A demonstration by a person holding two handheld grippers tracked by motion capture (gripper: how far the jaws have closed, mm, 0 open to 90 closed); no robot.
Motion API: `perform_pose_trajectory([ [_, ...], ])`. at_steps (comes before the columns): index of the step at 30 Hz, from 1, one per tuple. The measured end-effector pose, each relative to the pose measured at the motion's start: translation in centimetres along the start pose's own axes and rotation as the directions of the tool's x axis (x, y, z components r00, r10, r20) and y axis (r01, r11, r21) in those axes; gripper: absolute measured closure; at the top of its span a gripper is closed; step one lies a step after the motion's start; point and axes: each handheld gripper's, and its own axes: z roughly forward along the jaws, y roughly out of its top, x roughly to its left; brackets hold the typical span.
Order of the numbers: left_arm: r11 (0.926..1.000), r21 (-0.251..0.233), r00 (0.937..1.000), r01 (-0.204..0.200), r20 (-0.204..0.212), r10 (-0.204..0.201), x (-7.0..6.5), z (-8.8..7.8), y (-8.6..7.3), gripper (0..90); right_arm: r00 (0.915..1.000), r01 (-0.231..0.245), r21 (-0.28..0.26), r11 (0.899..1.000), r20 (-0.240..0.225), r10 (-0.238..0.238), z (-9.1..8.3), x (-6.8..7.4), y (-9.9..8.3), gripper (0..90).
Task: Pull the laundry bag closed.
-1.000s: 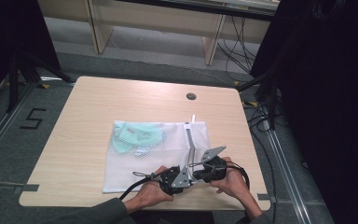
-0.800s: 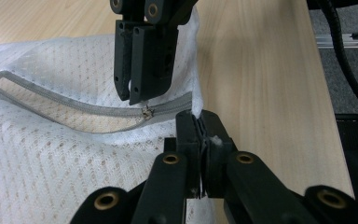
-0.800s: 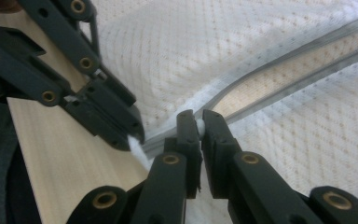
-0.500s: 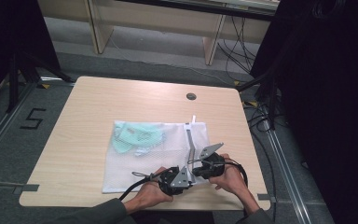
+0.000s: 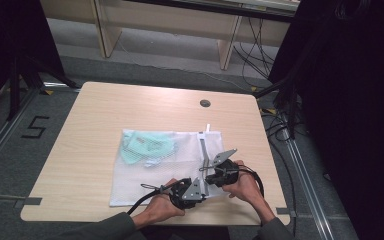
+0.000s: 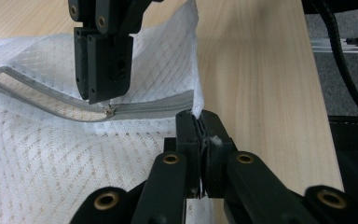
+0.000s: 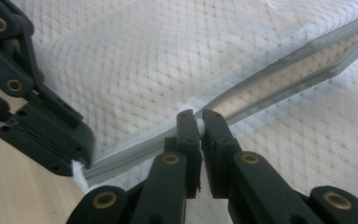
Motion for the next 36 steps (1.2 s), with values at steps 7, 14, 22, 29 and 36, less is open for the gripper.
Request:
perform_pose_trajectory([
  [7,1.0000,0.001,1.0000,-0.010,-0.001,0.010,-0.1,0.0,0.0,87.6,0.9999,-0.016,0.007,1.000,-0.004,0.016,0.2,-0.3,0.3,86.7],
  [14,0.9995,0.004,0.9995,-0.032,-0.002,0.032,0.0,0.0,0.1,87.6,0.9997,-0.019,0.007,1.000,0.013,0.019,0.3,-0.5,0.6,86.7],
  [22,1.0000,0.003,1.0000,-0.004,0.000,0.004,-0.1,0.0,0.1,87.6,0.9997,-0.009,0.008,1.000,0.022,0.009,0.3,-0.8,0.9,86.7],
  [29,1.0000,0.008,1.0000,-0.006,0.003,0.006,-0.1,0.0,0.0,87.6,0.9998,-0.011,0.004,1.000,0.018,0.011,0.4,-0.9,0.9,86.7],
  [36,0.9999,0.009,0.9999,-0.012,0.003,0.012,-0.2,-0.1,0.0,87.6,0.9995,0.000,0.005,1.000,0.031,-0.001,0.4,-1.2,1.0,86.7],
])
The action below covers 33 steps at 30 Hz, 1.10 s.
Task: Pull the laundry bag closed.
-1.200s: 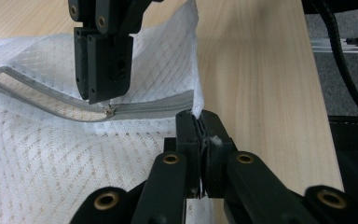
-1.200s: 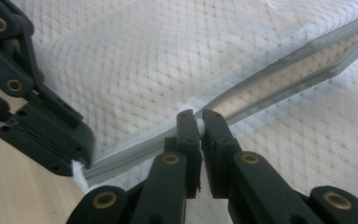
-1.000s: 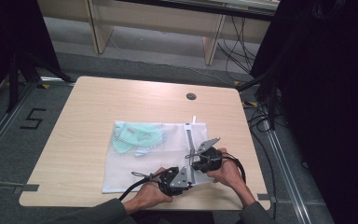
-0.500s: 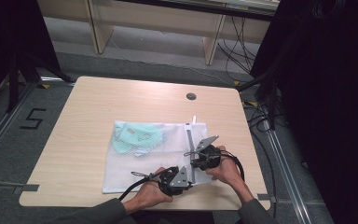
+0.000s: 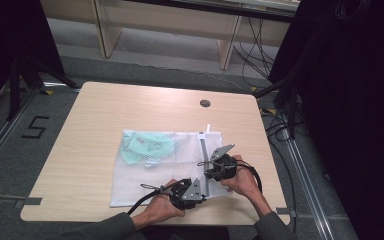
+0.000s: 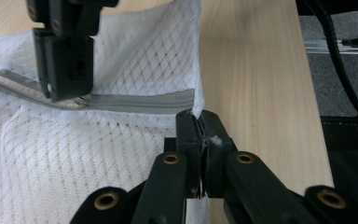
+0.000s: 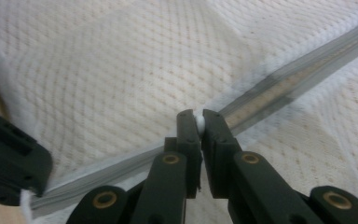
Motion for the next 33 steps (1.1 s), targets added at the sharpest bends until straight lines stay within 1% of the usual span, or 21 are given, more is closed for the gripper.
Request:
perform_pose_trajectory([
  [1,1.0000,0.000,1.0000,0.000,0.000,0.000,0.0,0.0,0.0,87.6,0.9999,-0.009,-0.003,1.000,-0.006,0.009,0.0,0.0,0.0,86.7],
  [3,0.9999,-0.010,1.0000,0.009,0.000,-0.009,-0.1,0.1,0.0,87.6,0.9999,-0.016,-0.002,1.000,0.000,0.016,0.0,-0.1,0.0,86.7],
  [5,1.0000,0.000,1.0000,0.003,0.002,-0.003,0.0,0.0,0.0,87.6,1.0000,-0.003,-0.006,1.000,0.002,0.003,0.0,-0.3,0.1,86.7],
  [6,1.0000,0.000,1.0000,0.004,0.002,-0.004,0.0,0.0,0.0,87.6,0.9996,0.030,-0.010,1.000,-0.004,-0.030,0.1,-0.6,0.2,86.7],
  [7,1.0000,0.000,1.0000,0.004,0.002,-0.004,0.0,0.0,0.0,87.6,1.0000,0.000,-0.002,1.000,-0.001,0.000,0.1,-0.4,0.1,86.7],
  [8,1.0000,-0.001,1.0000,0.003,-0.002,-0.003,0.0,-0.1,0.0,87.6,0.9999,-0.016,0.004,1.000,-0.006,0.016,0.2,-0.3,0.1,86.7],
  [9,1.0000,-0.001,1.0000,0.003,-0.002,-0.003,0.0,-0.1,0.0,87.6,1.0000,0.000,-0.002,1.000,-0.006,0.000,0.2,-0.5,0.1,86.7],
  [10,1.0000,0.002,1.0000,0.000,0.001,0.000,0.0,-0.1,0.0,87.6,1.0000,-0.001,0.002,1.000,0.003,0.001,0.2,-0.6,0.2,86.7],
  [12,1.0000,-0.003,1.0000,0.003,-0.002,-0.003,-0.1,-0.1,0.0,87.6,1.0000,-0.010,0.006,1.000,0.000,0.010,0.2,-0.6,0.2,86.7],
  [14,1.0000,-0.004,1.0000,0.002,0.003,-0.002,-0.2,-0.1,0.1,87.6,0.9998,-0.015,-0.001,1.000,0.008,0.015,0.2,-0.9,0.2,86.7],
  [16,1.0000,-0.001,1.0000,0.003,0.005,-0.003,-0.2,-0.2,0.1,87.6,0.9997,-0.021,0.005,1.000,0.010,0.021,0.2,-1.0,0.2,86.7],
  [18,1.0000,0.001,1.0000,0.003,0.006,-0.003,-0.2,-0.2,0.1,87.6,0.9999,-0.014,0.006,1.000,0.009,0.014,0.3,-1.1,0.3,86.7],
  [19,0.9999,0.005,0.9999,-0.016,0.006,0.016,0.0,-0.2,0.1,87.6,0.9999,-0.014,0.000,1.000,0.003,0.014,0.4,-1.1,0.3,86.6],
  [22,0.9997,0.010,0.9997,-0.023,-0.001,0.023,0.1,-0.2,0.1,87.6,1.0000,-0.009,0.007,1.000,0.002,0.009,0.4,-1.4,0.4,86.7],
  [23,0.9999,-0.006,1.0000,0.009,0.001,-0.009,-0.1,-0.2,0.1,87.6,0.9999,-0.008,0.002,1.000,0.008,0.008,0.5,-1.4,0.4,86.6],
  [24,0.9999,-0.006,1.0000,0.009,0.001,-0.009,-0.1,-0.2,0.1,87.6,0.9999,-0.014,-0.006,1.000,0.005,0.014,0.6,-1.4,0.4,86.7],
  [26,1.0000,-0.006,1.0000,0.006,-0.002,-0.006,-0.1,-0.2,0.1,87.6,0.9999,-0.015,-0.001,1.000,0.001,0.015,0.5,-1.5,0.4,86.7],
  [28,1.0000,-0.005,1.0000,0.006,0.006,-0.006,-0.1,-0.4,0.1,87.6,0.9997,-0.023,-0.011,1.000,0.004,0.023,0.6,-1.6,0.4,86.7],
  [30,1.0000,-0.003,0.9999,0.008,0.009,-0.008,-0.1,-0.4,0.1,87.7,0.9996,-0.027,-0.018,0.999,-0.003,0.027,0.4,-1.7,0.5,86.6],
  [32,1.0000,-0.004,0.9999,0.007,0.010,-0.007,-0.1,-0.4,0.1,87.7,0.9997,-0.026,-0.019,0.999,0.005,0.026,0.4,-1.8,0.6,86.7],
  [33,0.9999,-0.006,0.9999,0.009,0.010,-0.009,-0.2,-0.4,0.1,87.7,0.9998,-0.016,-0.018,1.000,0.009,0.016,0.4,-1.9,0.7,86.7],
])
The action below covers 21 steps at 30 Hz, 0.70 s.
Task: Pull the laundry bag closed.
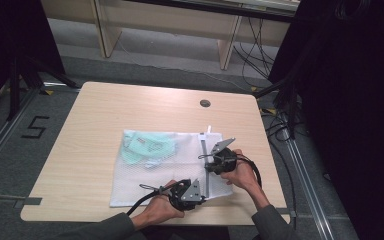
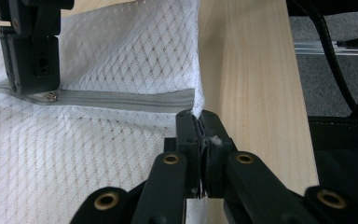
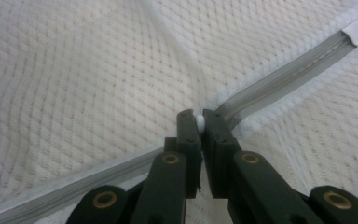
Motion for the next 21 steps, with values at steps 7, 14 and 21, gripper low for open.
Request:
perform_pose_trajectory([
  [7,0.9998,-0.011,0.9999,0.014,0.005,-0.014,0.0,-0.3,0.1,87.6,0.9998,-0.018,-0.010,1.000,0.003,0.018,0.1,-0.5,0.2,86.6],
  [14,0.9997,-0.019,0.9998,0.017,0.001,-0.017,0.0,-0.5,0.2,87.6,0.9991,-0.042,-0.028,0.999,0.003,0.042,0.2,-0.9,0.5,86.7],
  [21,0.9998,-0.018,0.9998,0.002,0.021,-0.002,-0.6,-0.4,0.3,87.6,0.9985,-0.036,-0.029,0.999,0.039,0.037,0.3,-2.0,0.7,86.6],
])
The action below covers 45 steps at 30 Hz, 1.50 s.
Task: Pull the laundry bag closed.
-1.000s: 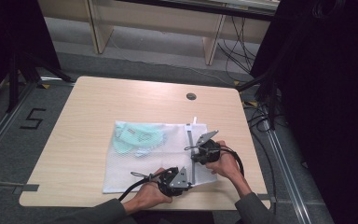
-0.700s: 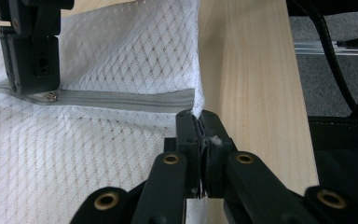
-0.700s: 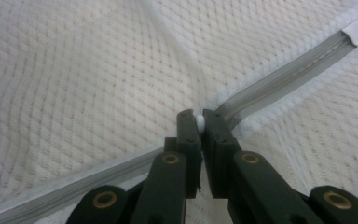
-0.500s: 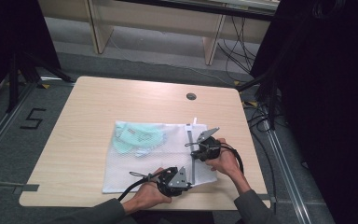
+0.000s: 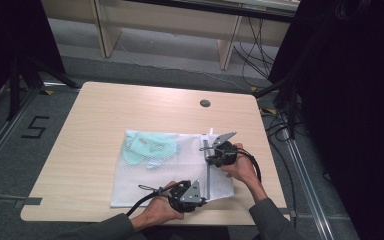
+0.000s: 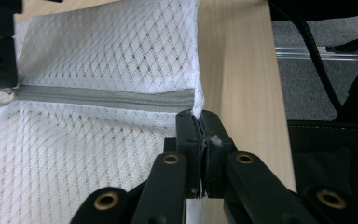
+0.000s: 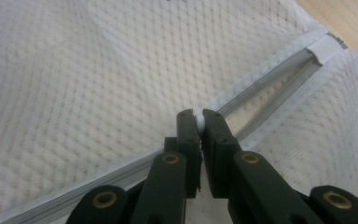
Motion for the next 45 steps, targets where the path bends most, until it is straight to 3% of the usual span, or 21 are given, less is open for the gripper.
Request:
perform_pose_trajectory([
  [4,0.9999,-0.003,0.9999,0.012,0.005,-0.012,-0.1,0.0,0.1,87.6,0.9998,0.017,0.000,1.000,0.008,-0.017,0.4,-0.6,0.1,86.6],
  [15,0.9999,-0.005,0.9999,0.014,0.003,-0.014,-0.1,0.0,0.0,87.5,0.9998,0.004,0.016,1.000,0.019,-0.005,0.9,-1.5,1.0,86.6],
  [22,1.0000,0.003,1.0000,-0.008,0.001,0.008,0.0,-0.1,0.1,87.6,0.9994,-0.018,-0.003,1.000,0.029,0.018,1.4,-2.4,1.3,86.6],
  [25,1.0000,0.001,1.0000,-0.007,-0.001,0.007,0.0,-0.1,0.1,87.6,0.9994,-0.014,-0.004,1.000,0.032,0.014,1.4,-2.5,1.4,86.6],
  [26,1.0000,-0.002,1.0000,0.009,0.002,-0.009,-0.1,-0.1,0.1,87.6,0.9996,0.006,-0.003,1.000,0.029,-0.005,1.4,-2.6,1.5,86.6],
  [27,1.0000,0.000,1.0000,0.004,0.007,-0.004,-0.1,-0.1,0.1,87.6,0.9992,-0.016,-0.005,1.000,0.036,0.016,1.4,-2.6,1.5,86.6],
  [35,1.0000,-0.009,1.0000,-0.002,0.009,0.003,-0.4,-0.2,0.2,87.7,0.9991,-0.010,-0.001,1.000,0.042,0.010,1.2,-3.3,1.7,86.6],
  [36,1.0000,-0.007,0.9999,-0.001,0.012,0.001,-0.4,-0.2,0.2,87.7,0.9988,-0.030,-0.012,0.999,0.037,0.031,1.3,-3.2,1.8,86.6],
  [38,0.9997,0.002,0.9996,-0.025,0.011,0.025,-0.3,-0.2,0.1,87.7,0.9987,-0.033,-0.008,0.999,0.039,0.033,1.2,-3.3,1.8,86.6],
  [41,1.0000,-0.005,0.9999,0.003,0.016,-0.003,-0.5,-0.1,0.1,87.7,0.9984,-0.036,-0.018,0.999,0.044,0.037,1.4,-3.5,1.7,86.6],
  [45,1.0000,-0.002,0.9999,-0.008,0.012,0.008,-0.4,-0.1,0.1,87.7,0.9981,-0.039,-0.021,0.999,0.047,0.040,1.5,-4.0,1.7,86.6],
])
